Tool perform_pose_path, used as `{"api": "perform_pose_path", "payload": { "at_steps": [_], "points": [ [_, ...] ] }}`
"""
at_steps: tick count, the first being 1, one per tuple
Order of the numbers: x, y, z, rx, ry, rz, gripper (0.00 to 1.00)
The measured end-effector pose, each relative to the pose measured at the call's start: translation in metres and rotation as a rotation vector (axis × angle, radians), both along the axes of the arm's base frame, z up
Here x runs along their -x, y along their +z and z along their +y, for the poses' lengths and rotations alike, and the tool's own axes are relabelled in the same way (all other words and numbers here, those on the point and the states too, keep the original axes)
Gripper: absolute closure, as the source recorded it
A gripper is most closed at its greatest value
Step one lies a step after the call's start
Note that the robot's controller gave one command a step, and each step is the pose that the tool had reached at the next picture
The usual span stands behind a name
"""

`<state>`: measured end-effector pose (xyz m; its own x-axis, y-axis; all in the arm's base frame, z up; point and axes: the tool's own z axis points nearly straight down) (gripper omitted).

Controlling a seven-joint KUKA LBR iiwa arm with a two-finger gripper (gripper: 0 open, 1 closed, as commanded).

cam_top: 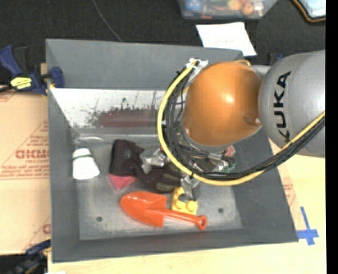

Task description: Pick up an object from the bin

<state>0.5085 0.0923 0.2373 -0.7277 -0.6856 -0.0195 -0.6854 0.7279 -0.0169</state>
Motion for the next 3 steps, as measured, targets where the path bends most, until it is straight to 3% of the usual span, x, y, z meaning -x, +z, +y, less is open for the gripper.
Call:
{"api": "perform_pose_path", "payload": {
  "at_steps": [1,2,3],
  "points": [
    [-0.028,-0.020,0.011,-0.011,-0.296,-0.001,0.00],
    [-0.036,0.062,0.006,-0.005,-0.169,0.001,0.00],
    [-0.033,0.087,0.010,-0.011,-0.325,0.001,0.00]
  ]
}}
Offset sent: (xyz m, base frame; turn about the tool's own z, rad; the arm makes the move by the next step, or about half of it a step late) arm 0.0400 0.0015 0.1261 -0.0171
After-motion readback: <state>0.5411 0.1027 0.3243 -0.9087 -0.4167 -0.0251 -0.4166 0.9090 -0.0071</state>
